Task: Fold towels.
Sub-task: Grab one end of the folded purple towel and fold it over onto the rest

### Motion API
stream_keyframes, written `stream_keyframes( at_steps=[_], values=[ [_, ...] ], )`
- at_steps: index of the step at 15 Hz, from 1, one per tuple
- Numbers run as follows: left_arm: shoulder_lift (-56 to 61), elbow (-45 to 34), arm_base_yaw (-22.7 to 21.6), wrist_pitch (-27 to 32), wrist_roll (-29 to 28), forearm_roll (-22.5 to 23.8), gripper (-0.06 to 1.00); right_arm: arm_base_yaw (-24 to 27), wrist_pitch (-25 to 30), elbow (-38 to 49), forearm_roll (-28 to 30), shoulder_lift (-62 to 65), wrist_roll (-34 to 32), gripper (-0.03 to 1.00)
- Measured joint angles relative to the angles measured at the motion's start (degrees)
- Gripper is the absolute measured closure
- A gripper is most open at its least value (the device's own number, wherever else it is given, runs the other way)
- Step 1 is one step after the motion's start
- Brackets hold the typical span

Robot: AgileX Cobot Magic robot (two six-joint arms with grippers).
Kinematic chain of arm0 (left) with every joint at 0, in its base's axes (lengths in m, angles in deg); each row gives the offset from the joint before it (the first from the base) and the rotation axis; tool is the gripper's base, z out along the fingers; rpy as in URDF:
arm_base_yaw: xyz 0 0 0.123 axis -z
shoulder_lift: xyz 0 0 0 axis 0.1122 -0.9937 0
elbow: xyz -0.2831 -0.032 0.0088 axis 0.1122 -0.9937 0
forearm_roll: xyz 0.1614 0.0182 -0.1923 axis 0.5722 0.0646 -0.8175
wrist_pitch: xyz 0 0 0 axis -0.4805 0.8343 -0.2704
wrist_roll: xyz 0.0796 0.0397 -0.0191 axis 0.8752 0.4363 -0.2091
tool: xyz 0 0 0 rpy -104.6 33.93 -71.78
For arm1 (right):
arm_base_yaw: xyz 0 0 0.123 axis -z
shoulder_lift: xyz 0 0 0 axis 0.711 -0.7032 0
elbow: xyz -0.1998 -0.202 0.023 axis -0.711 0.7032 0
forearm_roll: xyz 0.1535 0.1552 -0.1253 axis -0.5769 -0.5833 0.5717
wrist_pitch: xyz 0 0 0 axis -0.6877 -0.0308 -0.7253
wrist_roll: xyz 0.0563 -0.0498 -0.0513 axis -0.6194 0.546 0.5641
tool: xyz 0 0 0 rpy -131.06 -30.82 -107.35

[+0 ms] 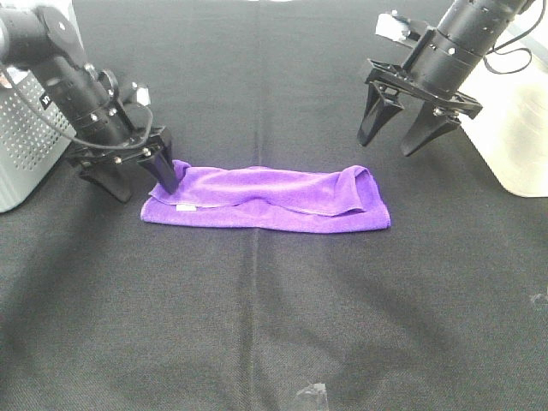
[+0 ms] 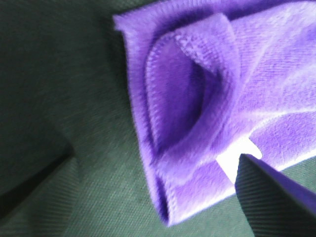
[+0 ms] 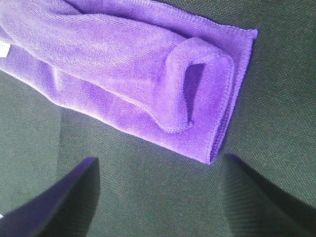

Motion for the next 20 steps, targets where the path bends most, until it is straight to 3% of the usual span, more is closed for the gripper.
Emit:
stream_keyframes(
  at_steps=[5, 13, 15, 18, 20],
  values=[
    [-1.3, 0.6, -0.3, 0.1, 1.5, -3.4, 0.15, 0.0, 0.0, 0.0, 0.0, 0.0, 0.0, 0.31],
    [-2.8, 1.2, 6.2, -1.9, 2.0, -8.7, 0.19, 0.0, 0.0, 0.0, 0.0, 0.0, 0.0, 0.31],
    [-3.1, 1.2, 6.5, -2.3, 2.0, -8.7, 0.31, 0.0, 0.0, 0.0, 0.0, 0.0, 0.0, 0.31],
    [-3.7, 2.2, 6.6, -2.6, 2.0, -5.5, 0.72, 0.0, 0.0, 0.0, 0.0, 0.0, 0.0, 0.31],
    [-4.4, 5.2, 6.9, -0.6, 1.9, -1.6, 0.89, 0.0, 0.0, 0.0, 0.0, 0.0, 0.0, 0.31]
  ],
)
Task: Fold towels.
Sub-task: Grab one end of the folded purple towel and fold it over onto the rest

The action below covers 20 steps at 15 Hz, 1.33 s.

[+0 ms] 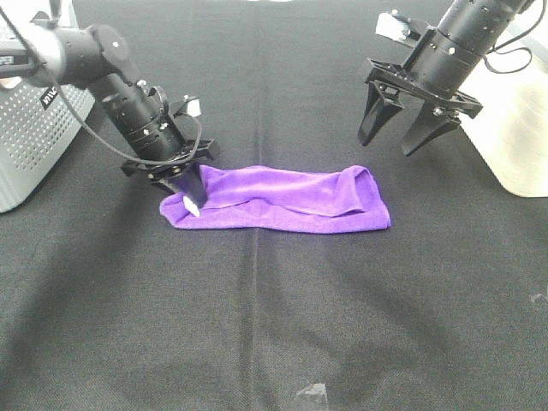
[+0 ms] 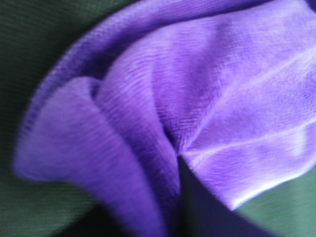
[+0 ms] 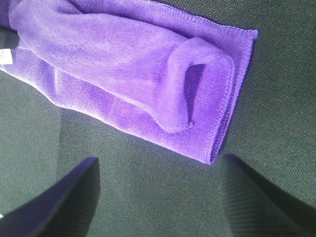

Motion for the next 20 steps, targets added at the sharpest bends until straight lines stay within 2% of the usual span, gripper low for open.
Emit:
stream_keyframes(
  at_steps=[3, 5, 8, 10, 12, 15, 20],
  values=[
    [-0.1, 4.2, 0.8, 1.3, -1.9, 9.5, 0.90, 0.0, 0.0, 0.0, 0.0, 0.0, 0.0, 0.31],
    [1.5, 4.2, -0.4, 1.1, -2.3, 12.7, 0.90, 0.0, 0.0, -0.1, 0.0, 0.0, 0.0, 0.31],
    [6.6, 4.3, -2.6, 1.1, -2.3, 12.9, 0.90, 0.0, 0.2, -2.1, 0.1, 0.0, 0.0, 0.31],
    [8.6, 4.4, -2.3, 1.1, -0.7, 10.9, 0.90, 0.0, 0.2, -4.3, 0.1, 0.0, 0.0, 0.31],
    [8.7, 5.0, -0.5, 1.1, 0.2, 8.0, 0.90, 0.0, 0.2, -5.3, 0.1, 0.8, 0.0, 0.31],
    [8.1, 5.4, 3.2, 1.2, 0.3, 6.8, 0.90, 0.0, 0.2, -5.4, 0.1, 3.1, 0.0, 0.31],
    [-1.2, 16.6, 8.3, 1.3, -3.0, 6.0, 0.90, 0.0, 0.3, -5.4, 0.2, 7.9, 0.0, 0.31]
  ],
)
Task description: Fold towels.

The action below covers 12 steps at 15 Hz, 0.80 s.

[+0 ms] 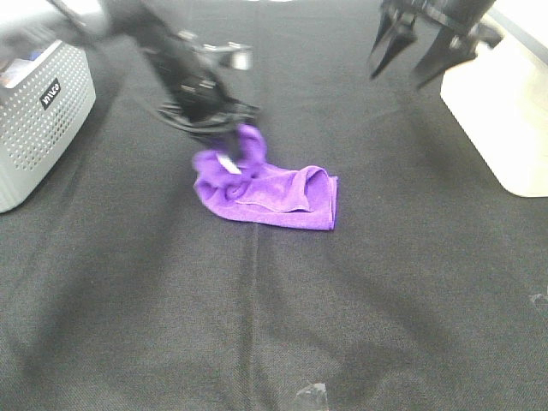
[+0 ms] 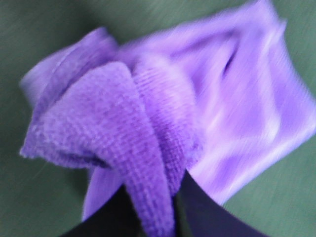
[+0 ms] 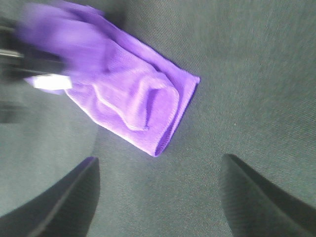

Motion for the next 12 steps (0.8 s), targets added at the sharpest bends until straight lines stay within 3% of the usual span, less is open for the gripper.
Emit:
stream_keyframes(
  at_steps=[3, 6, 7, 8, 9, 12],
  values=[
    [-4.2, 5.9, 2.9, 0.1, -2.9, -1.9, 0.90, 0.0, 0.1, 0.0, 0.0, 2.6, 0.0, 0.31],
    [-5.2, 6.9, 4.1, 0.1, -4.2, -2.8, 0.88, 0.0, 0.1, 0.0, 0.0, 4.2, 0.0, 0.31],
    [-5.4, 6.9, 5.2, 0.1, -4.7, -4.9, 0.67, 0.0, 0.1, 0.0, 0.0, 4.8, 0.0, 0.31],
    [-5.4, 6.9, 5.2, 0.1, -4.7, -4.9, 0.67, 0.0, 0.1, 0.0, 0.0, 4.8, 0.0, 0.31],
    [-5.5, 6.9, 6.4, 0.1, -4.9, -11.6, 0.47, 0.0, 0.1, 0.0, -0.3, 5.3, 0.0, 0.31],
    [-5.5, 6.9, 7.4, -1.0, -4.9, -18.4, 0.42, 0.0, 0.1, 0.0, -0.6, 6.4, 0.0, 0.31]
  ],
)
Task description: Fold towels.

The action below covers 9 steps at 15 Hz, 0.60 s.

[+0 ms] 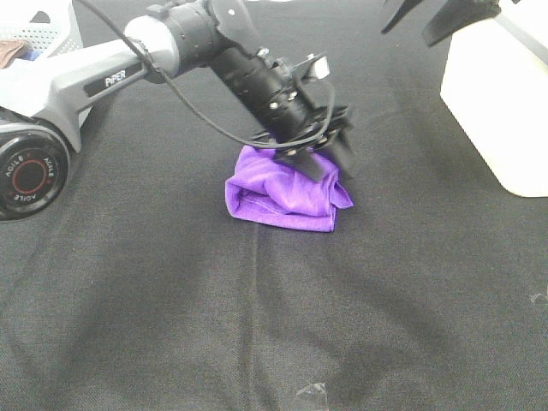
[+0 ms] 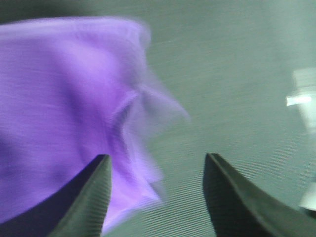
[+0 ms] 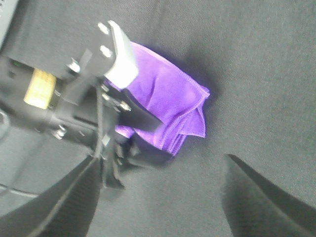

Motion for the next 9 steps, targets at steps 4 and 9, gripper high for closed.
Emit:
stream_keyframes(
  at_steps=[4, 9],
  values=[
    [0.6, 0.0, -0.2, -0.3, 1.0, -1.9, 0.41, 0.0, 0.0, 0.0, -0.3, 0.5, 0.0, 0.31],
    [0.5, 0.8, -1.8, -1.7, 1.9, 0.5, 0.41, 0.0, 0.0, 0.0, -0.5, 0.5, 0.0, 0.31]
  ],
)
